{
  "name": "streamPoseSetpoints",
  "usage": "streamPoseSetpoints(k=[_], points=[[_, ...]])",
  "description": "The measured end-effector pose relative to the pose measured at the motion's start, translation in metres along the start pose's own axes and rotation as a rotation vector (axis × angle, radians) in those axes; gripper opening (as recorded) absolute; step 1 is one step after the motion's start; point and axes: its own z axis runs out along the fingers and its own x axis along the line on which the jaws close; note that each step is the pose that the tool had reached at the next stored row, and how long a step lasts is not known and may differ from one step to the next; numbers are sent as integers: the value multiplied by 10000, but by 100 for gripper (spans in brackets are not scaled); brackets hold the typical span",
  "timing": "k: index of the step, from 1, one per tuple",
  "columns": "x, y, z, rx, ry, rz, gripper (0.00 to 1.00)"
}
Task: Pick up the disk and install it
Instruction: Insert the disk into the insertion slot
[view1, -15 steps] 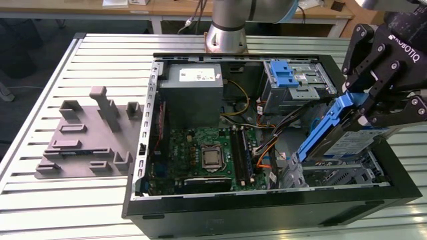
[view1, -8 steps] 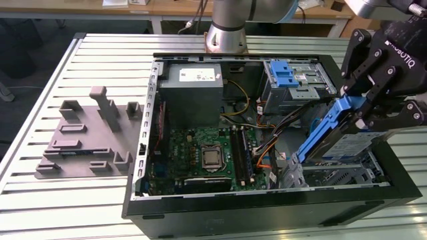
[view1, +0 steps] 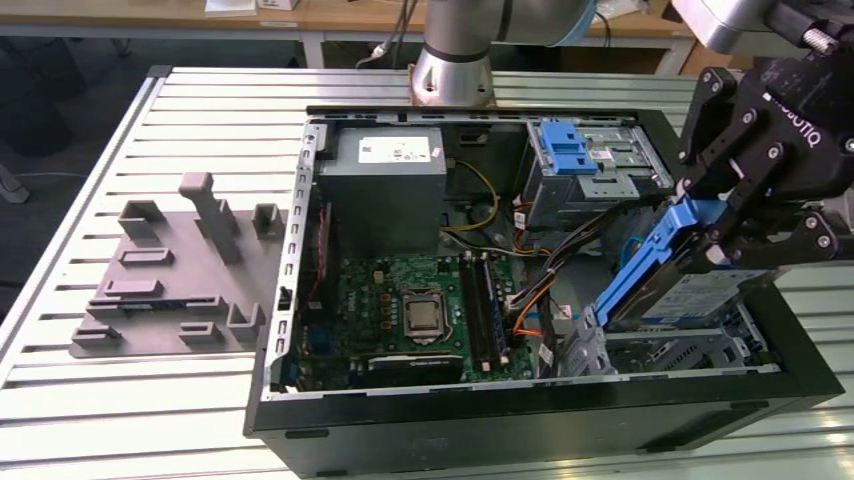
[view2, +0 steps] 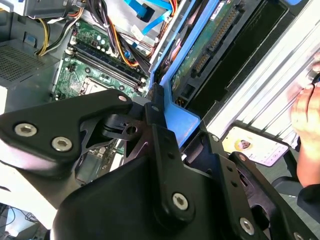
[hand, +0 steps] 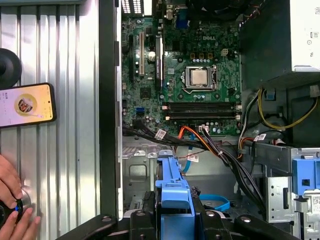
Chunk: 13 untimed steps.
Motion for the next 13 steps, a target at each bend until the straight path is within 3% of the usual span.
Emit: streamPoseSetpoints(k=[13], points=[[6,-3,89,0,-2,0,36]])
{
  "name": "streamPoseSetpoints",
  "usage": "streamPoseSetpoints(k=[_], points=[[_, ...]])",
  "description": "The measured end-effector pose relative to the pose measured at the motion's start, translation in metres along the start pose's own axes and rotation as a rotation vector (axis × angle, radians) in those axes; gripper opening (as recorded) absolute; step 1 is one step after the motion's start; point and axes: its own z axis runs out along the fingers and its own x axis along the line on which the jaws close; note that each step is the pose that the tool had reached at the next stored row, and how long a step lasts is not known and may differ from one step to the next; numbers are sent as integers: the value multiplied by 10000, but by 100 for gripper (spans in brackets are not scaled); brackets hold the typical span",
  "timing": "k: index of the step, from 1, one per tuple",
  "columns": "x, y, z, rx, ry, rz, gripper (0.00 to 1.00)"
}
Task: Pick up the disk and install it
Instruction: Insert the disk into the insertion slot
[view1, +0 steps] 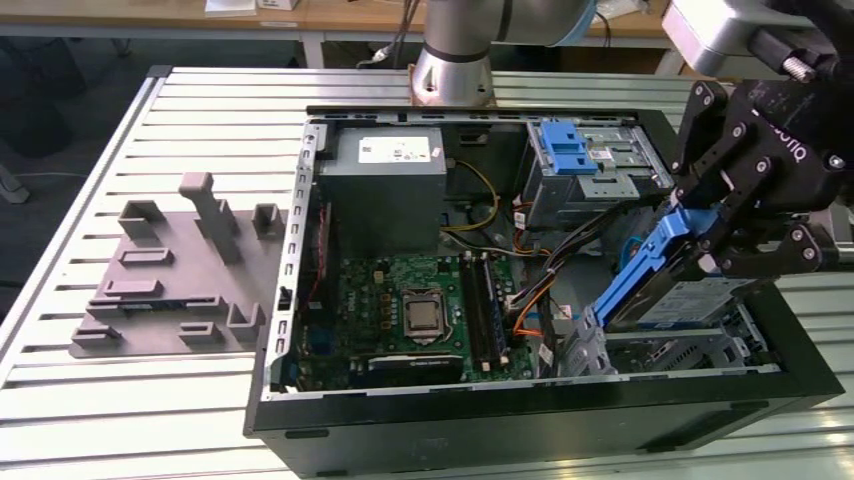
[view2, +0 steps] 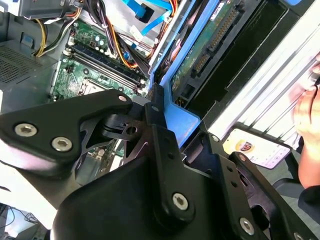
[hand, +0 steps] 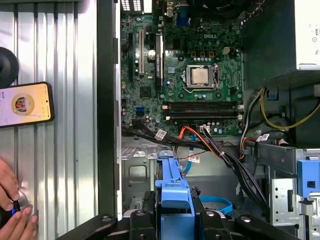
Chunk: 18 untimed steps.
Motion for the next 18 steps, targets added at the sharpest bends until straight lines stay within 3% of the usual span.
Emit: streamPoseSetpoints(k=[3,4,12,14,17,18], points=[[1,-1,24,0,1,0,38],[2,-1,34,0,0,0,44],[6,-4,118,0,0,1,44],[7,-6,141,0,0,0,42],[9,-8,175,0,1,0,24],[9,-8,187,0,1,0,24]])
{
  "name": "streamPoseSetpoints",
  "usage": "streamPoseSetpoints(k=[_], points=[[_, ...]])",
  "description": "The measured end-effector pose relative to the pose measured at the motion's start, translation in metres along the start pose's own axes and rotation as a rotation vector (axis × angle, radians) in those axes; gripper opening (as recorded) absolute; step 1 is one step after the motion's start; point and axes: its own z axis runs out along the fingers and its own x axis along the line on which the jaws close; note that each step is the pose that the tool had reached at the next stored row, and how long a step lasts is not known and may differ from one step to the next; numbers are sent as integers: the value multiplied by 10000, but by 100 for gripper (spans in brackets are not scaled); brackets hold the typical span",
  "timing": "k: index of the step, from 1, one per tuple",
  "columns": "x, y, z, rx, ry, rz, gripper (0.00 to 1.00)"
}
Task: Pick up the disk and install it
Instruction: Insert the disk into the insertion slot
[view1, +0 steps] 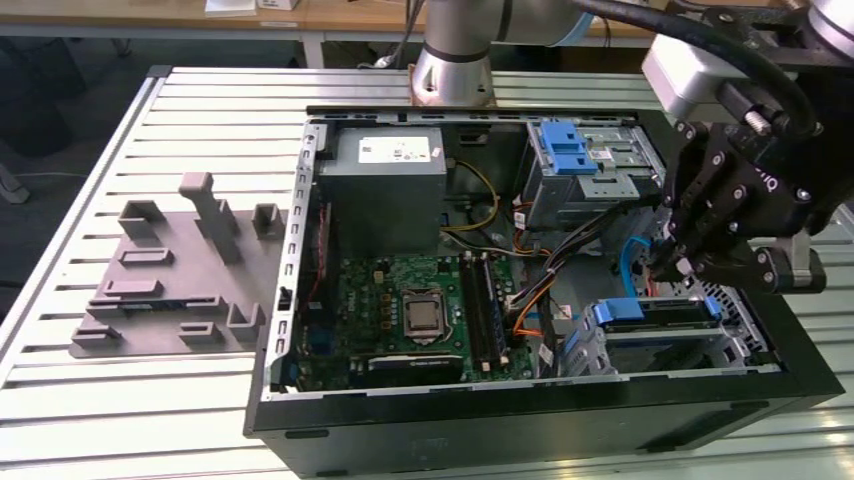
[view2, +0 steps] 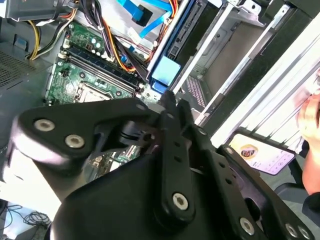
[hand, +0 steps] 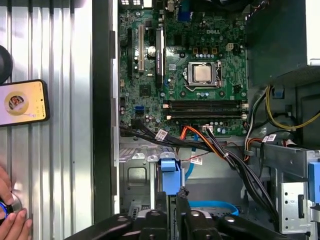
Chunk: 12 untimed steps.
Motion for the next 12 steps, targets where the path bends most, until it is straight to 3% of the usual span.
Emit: streamPoseSetpoints(k=[2,4,12], points=[[1,-1,31,1,0,0,13],[3,-2,60,2,-2,0,11],[8,-5,161,16,-1,-1,11]])
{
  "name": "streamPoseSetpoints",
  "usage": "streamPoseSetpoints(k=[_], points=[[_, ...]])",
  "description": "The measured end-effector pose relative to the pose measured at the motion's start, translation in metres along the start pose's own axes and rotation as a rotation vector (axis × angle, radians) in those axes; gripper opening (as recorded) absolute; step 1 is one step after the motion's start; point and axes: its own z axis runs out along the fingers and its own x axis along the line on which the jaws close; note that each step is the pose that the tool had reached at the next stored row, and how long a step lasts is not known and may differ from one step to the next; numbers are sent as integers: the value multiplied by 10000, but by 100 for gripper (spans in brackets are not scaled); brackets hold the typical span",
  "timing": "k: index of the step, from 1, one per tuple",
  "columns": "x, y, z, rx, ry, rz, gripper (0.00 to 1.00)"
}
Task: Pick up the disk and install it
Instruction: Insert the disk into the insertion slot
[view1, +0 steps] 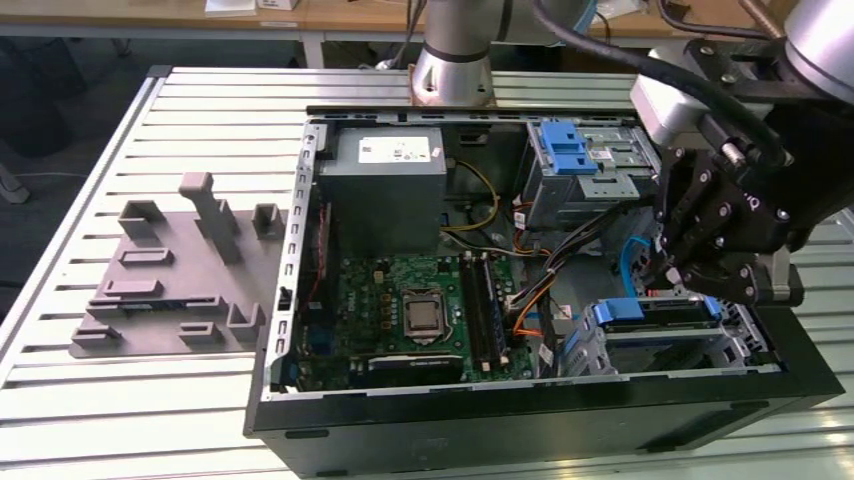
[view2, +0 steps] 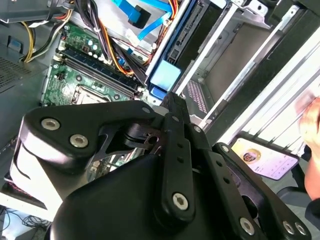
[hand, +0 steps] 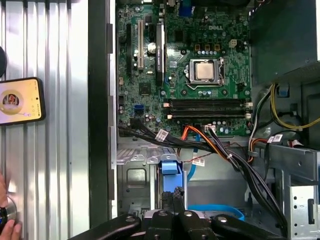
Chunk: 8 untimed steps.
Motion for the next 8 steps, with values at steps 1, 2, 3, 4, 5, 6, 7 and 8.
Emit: streamPoseSetpoints(k=[1,2,3,4,5,6,7,8], points=[[1,-1,19,1,0,0,11],[2,-1,38,3,-1,0,11],[3,-2,54,7,-2,0,11],[3,-2,72,10,-1,-1,11],[4,-3,89,12,-1,-1,11],[5,-3,107,12,0,-1,11],[6,-4,125,12,0,-1,11],[7,-4,145,12,-1,-1,11]])
